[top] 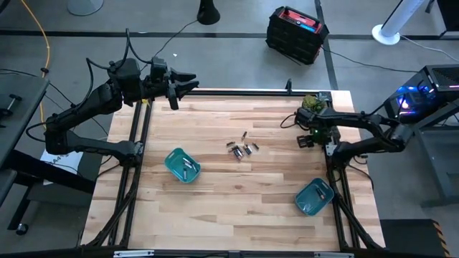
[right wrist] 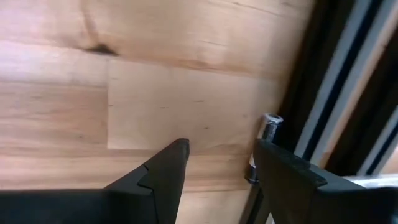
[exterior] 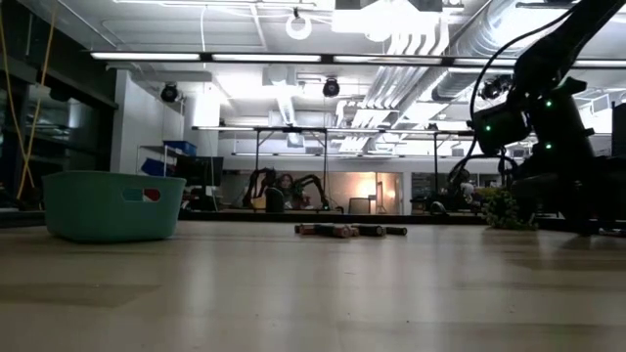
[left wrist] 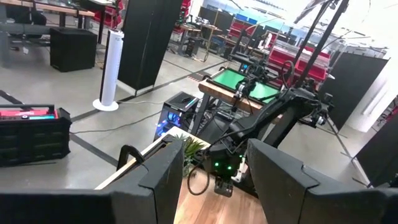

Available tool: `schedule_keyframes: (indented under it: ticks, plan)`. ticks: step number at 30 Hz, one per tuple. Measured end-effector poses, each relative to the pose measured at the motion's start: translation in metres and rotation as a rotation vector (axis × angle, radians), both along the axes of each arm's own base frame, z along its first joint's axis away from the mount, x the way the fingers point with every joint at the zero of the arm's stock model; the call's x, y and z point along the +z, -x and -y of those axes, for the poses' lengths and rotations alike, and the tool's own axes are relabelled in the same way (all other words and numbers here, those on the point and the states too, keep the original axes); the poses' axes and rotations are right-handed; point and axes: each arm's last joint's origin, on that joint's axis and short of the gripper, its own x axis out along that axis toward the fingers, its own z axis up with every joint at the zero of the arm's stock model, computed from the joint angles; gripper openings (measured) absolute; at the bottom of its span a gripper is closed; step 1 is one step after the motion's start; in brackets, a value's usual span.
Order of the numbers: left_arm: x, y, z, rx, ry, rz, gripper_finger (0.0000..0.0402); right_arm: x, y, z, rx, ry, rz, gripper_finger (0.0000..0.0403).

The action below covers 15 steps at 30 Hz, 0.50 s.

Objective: Sort batteries
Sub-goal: Put the silver battery into the green bin

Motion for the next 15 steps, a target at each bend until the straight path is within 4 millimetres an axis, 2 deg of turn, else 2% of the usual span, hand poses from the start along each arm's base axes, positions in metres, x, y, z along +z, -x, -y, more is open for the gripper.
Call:
schedule_keyframes:
  ticks: [4,6,10,12,15]
  plan:
    - [0.000,0.000,0.000,0.000,0.000,0.000,0.0172,0.010,-0.007,0.005,0.049,-0.023,0.116,0.0188]
    - [0.000,0.000,0.000,0.000,0.000,0.000,0.0172,0.025,-0.015,0.011,0.065,0.008,0.216,0.0188]
    - [0.000,0.000,0.000,0.000,0.001,-0.001,0.0172,0.049,-0.014,0.011,0.061,0.043,0.240,0.0188]
    - [0.000,0.000,0.000,0.000,0.001,-0.001,0.0172,0.056,-0.011,0.011,0.044,0.069,0.187,0.0188]
    - [0.000,0.000,0.000,0.007,-0.007,-0.004,0.0172,0.055,0.002,0.006,0.038,0.058,0.034,0.0188]
